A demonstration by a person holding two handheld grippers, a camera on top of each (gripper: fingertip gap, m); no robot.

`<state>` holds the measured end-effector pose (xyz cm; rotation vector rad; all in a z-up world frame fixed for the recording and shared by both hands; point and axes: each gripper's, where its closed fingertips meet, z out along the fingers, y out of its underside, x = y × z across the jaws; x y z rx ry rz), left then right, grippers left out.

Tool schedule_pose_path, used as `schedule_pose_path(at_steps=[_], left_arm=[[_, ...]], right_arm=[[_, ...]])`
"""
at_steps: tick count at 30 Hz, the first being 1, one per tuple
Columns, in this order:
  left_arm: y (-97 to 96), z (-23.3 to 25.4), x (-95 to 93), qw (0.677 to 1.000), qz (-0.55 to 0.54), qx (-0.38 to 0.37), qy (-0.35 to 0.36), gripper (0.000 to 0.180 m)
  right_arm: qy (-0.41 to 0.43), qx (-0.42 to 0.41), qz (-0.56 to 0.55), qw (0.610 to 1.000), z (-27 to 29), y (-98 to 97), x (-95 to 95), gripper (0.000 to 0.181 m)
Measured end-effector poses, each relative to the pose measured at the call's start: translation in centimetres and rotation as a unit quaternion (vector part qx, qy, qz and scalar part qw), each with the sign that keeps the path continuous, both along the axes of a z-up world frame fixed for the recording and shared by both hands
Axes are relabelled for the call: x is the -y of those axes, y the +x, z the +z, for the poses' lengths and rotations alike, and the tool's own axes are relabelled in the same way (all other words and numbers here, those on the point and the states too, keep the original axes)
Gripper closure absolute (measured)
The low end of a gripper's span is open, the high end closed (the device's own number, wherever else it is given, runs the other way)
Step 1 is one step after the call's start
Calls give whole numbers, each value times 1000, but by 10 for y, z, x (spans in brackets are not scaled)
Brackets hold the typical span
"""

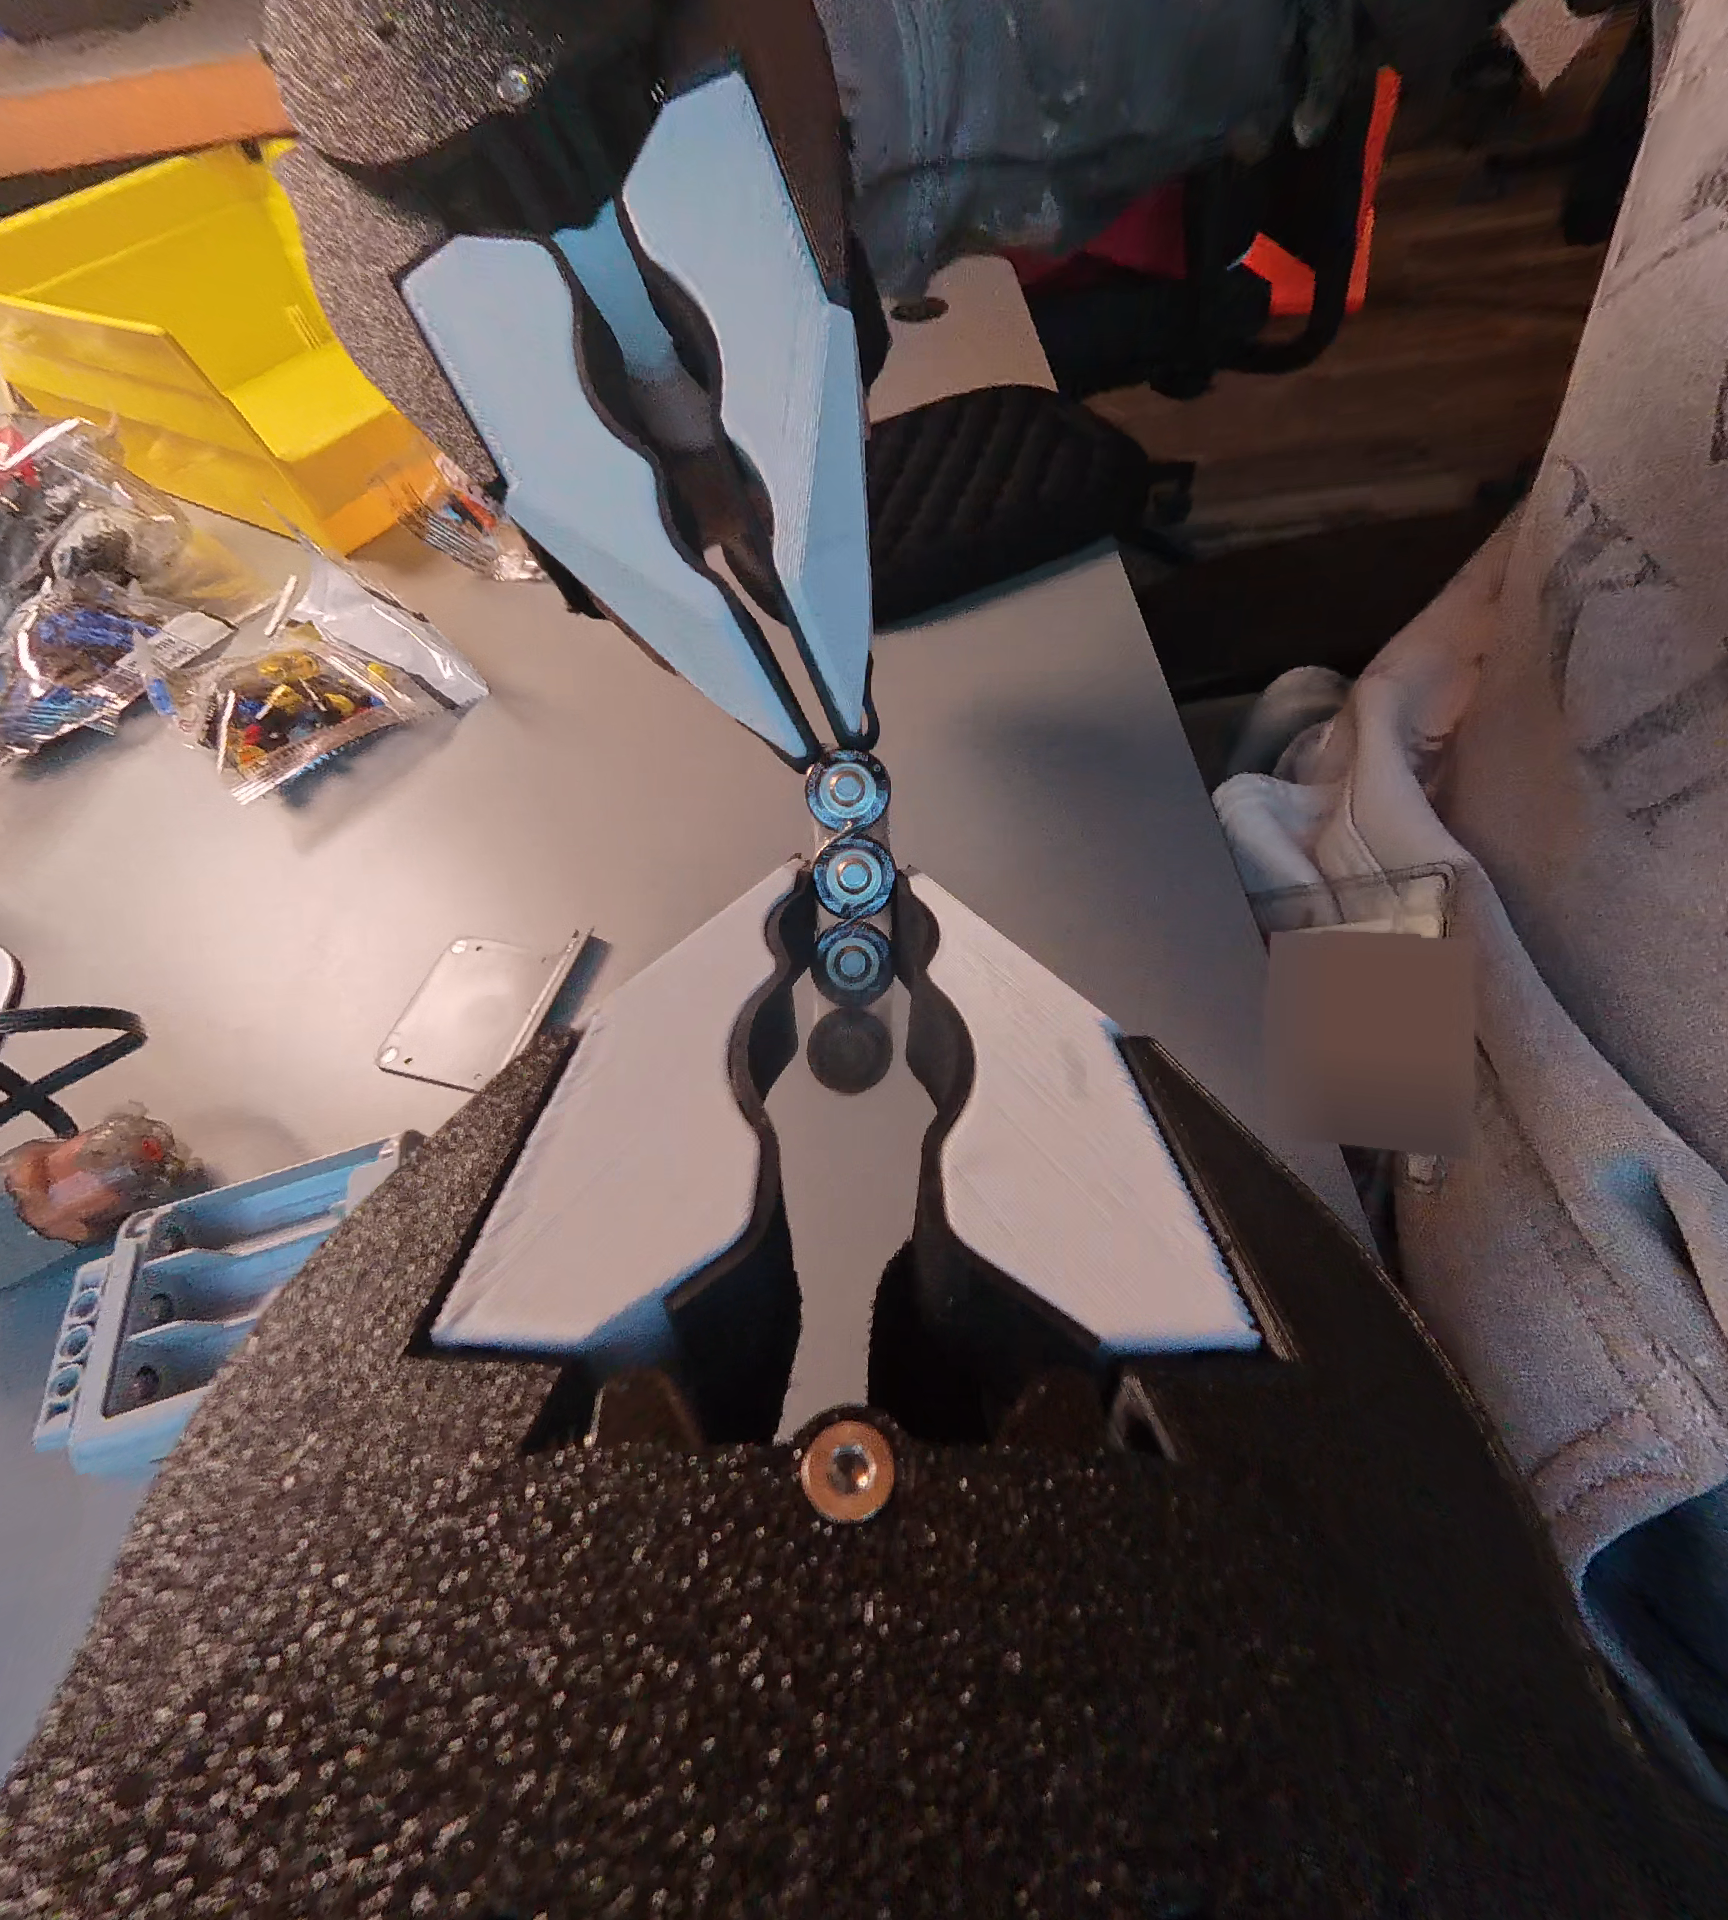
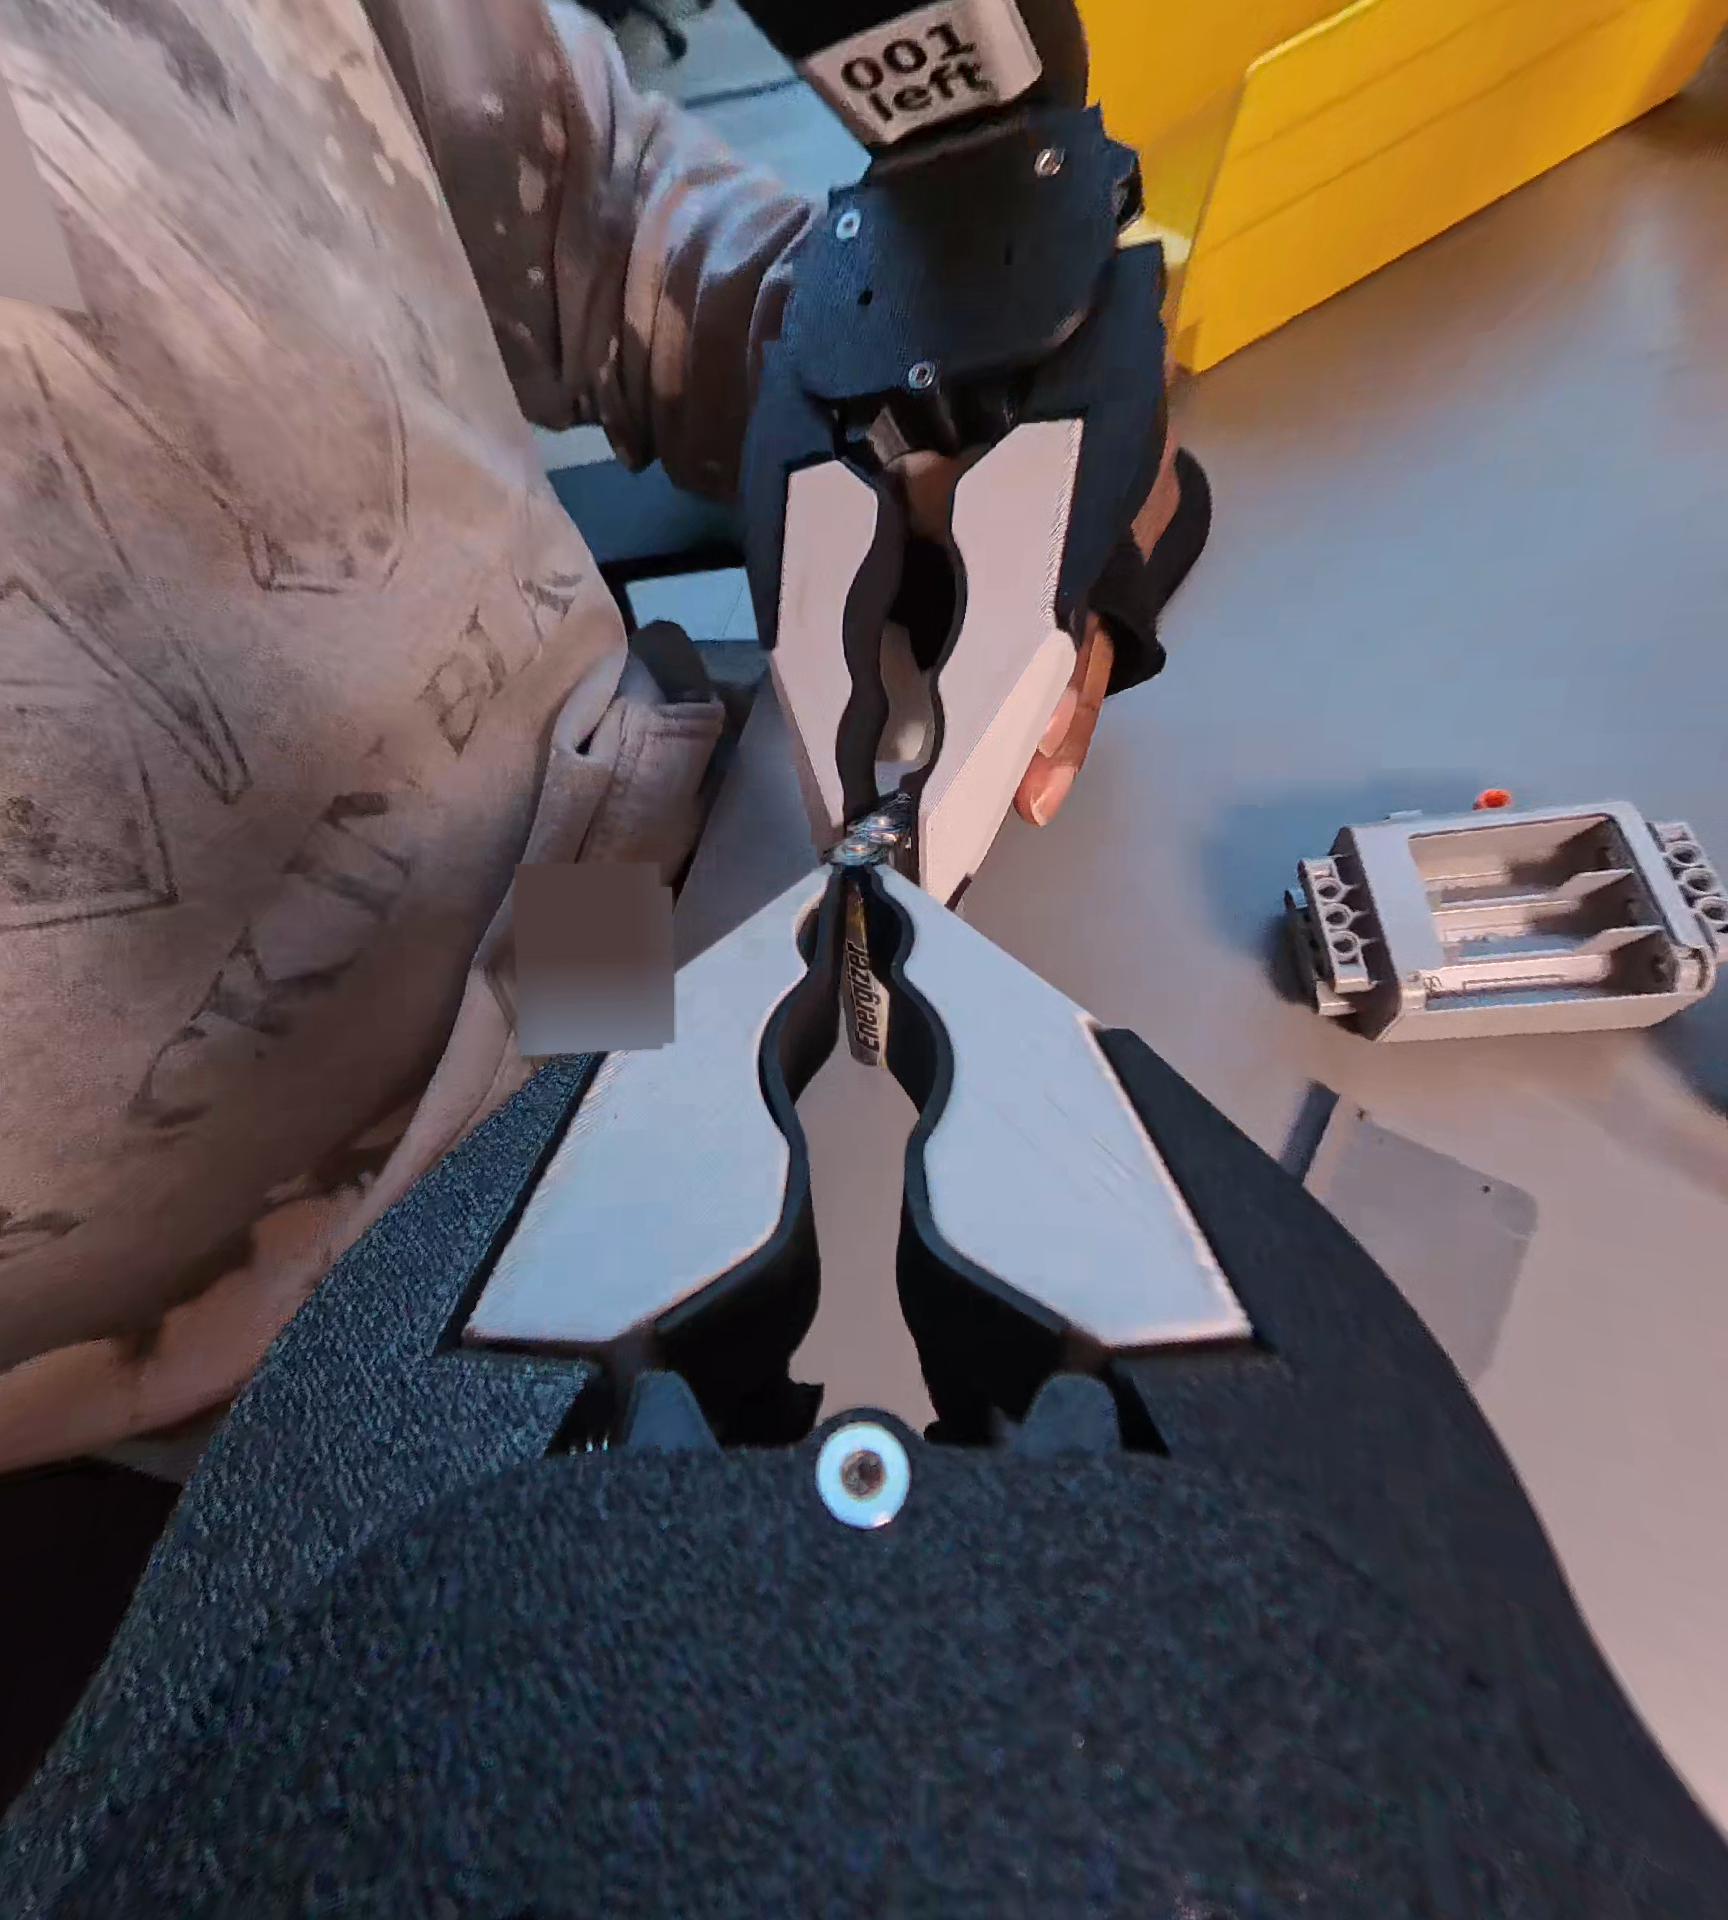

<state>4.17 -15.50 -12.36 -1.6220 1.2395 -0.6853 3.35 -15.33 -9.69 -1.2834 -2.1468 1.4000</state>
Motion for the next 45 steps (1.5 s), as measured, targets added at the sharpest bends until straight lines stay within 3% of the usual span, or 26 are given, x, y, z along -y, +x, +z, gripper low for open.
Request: schedule_pose_path(at_steps=[9, 14, 16, 18, 20, 24, 26, 29, 35, 41, 45], left_arm=[[-3, -11, -3, 992, 39, 34, -116, 169], [-1, -13, -7, 982, 54, 53, -173, 169], [-19, -8, -35, 970, 122, 92, -190, 168], [-31, 6, -43, 966, 127, 120, -193, 169], [-30, 13, -38, 975, 120, 99, -160, 168], [-37, 27, -37, 957, 115, 182, -192, 168], [-39, 31, -35, 945, 104, 221, -217, 168], [-38, 39, -33, 936, 89, 256, -224, 169], [-34, 55, -23, 943, 58, 270, -184, 168], [-30, 51, -19, 945, 64, 258, -190, 168], [-33, 47, -23, 937, 83, 262, -214, 167]], right_arm=[[88, -34, 0, 996, -11, -3, -4, 181], [92, -41, 1, 995, -14, 4, 0, 181], [57, -21, 69, 996, -20, 16, 38, 181], [127, -31, 60, 990, -36, 12, 40, 181], [84, -60, 0, 995, -14, 8, 18, 181], [49, -113, -97, 988, 19, 10, -20, 181], [34, -129, -152, 979, 20, 7, -35, 155], [-11, -142, -189, 971, 21, 0, -39, 144], [-70, -149, -179, 970, 28, -17, -31, 154], [-32, -128, -153, 979, 23, -26, -24, 167], [-77, -136, -175, 972, 27, -26, -32, 168]])
